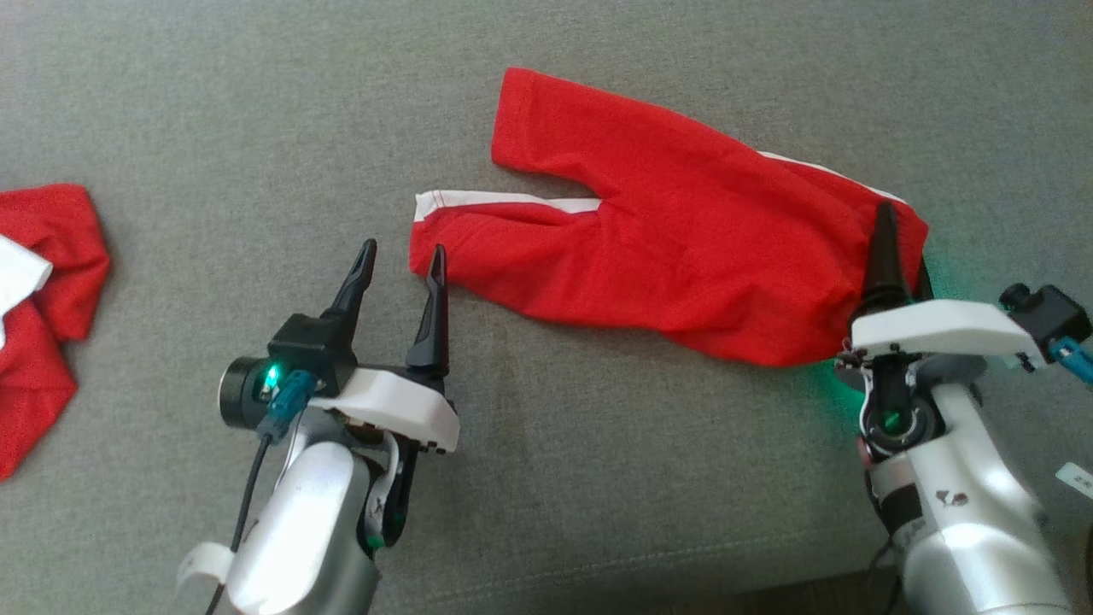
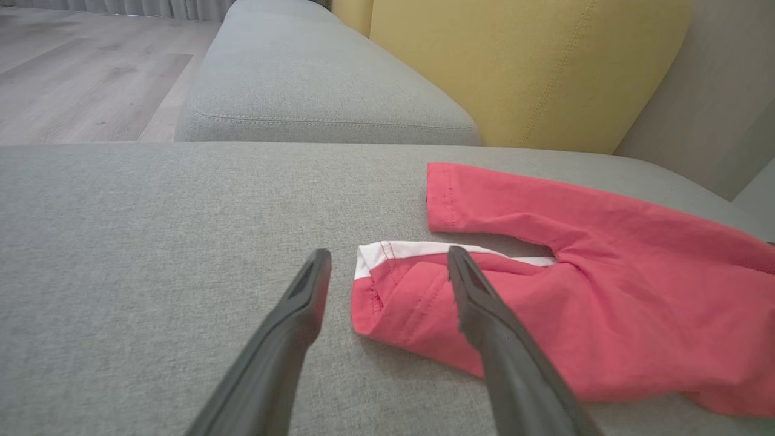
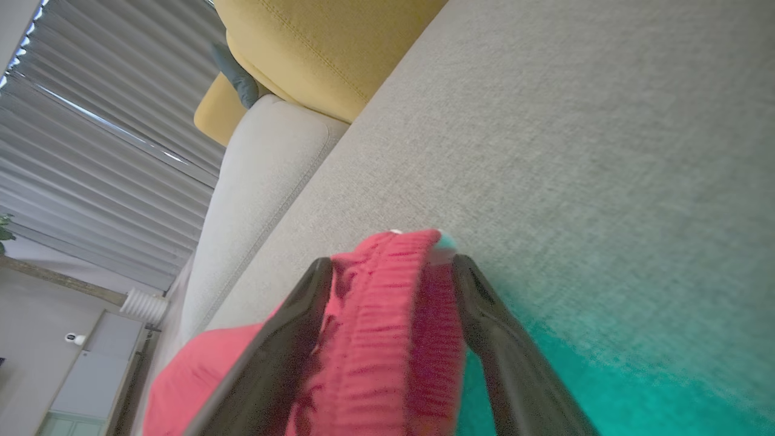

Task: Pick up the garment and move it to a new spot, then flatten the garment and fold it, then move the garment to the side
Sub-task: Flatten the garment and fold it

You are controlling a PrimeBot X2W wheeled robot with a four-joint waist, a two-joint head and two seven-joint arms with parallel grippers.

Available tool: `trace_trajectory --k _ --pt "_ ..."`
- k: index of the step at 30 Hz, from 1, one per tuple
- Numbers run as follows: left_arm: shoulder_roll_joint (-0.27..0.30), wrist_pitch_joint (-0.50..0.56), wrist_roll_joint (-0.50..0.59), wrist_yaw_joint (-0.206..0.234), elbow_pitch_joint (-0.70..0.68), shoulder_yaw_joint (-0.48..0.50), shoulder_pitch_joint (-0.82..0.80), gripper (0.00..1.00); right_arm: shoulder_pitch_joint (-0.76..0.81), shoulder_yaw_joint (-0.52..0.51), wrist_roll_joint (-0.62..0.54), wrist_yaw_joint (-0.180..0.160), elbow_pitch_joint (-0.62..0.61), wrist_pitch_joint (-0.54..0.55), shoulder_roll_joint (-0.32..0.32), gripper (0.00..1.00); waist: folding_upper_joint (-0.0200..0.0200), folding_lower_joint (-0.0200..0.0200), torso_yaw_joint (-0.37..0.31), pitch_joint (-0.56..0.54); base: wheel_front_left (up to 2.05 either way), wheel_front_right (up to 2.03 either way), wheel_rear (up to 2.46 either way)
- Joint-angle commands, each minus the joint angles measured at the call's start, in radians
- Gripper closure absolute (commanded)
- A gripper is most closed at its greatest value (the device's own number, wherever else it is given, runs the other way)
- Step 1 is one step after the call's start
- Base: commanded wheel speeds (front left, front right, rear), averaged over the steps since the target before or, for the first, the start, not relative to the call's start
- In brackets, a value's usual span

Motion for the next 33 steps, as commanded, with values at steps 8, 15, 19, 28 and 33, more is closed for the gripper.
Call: trace_trajectory --k 8,15,19,28,33 --pt "0.007 -0.006 -0.005 -0.002 -0.026 0.026 -0.011 0.00 -0.072 0.017 0.048 0.008 -0.041 -0.009 -0.038 1.00 0.0000 -0.0001 0.026 -0.021 0.00 0.00 0.00" --pt "0.007 -0.006 -0.041 0.004 -0.025 0.015 0.028 0.00 -0.220 0.072 -0.095 0.008 -0.135 -0.029 -0.152 1.00 0.0000 -0.0001 0.113 -0.084 0.00 0.00 0.00" --pt "0.007 -0.006 -0.070 0.010 -0.028 -0.011 0.056 0.00 -0.358 0.119 -0.158 0.008 -0.149 -0.003 -0.167 1.00 0.0000 -0.0001 0.198 -0.131 0.00 0.00 0.00" --pt "0.007 -0.006 -0.112 0.032 -0.035 -0.065 0.119 0.00 -0.585 0.338 -0.228 0.008 -0.153 0.032 -0.055 1.00 0.0000 -0.0001 0.374 -0.210 0.00 0.00 0.00" --pt "0.007 -0.006 -0.109 0.040 -0.038 -0.052 0.139 0.00 -0.602 0.523 -0.175 0.008 -0.232 0.017 -0.022 1.00 0.0000 -0.0001 0.377 -0.220 0.00 0.00 0.00"
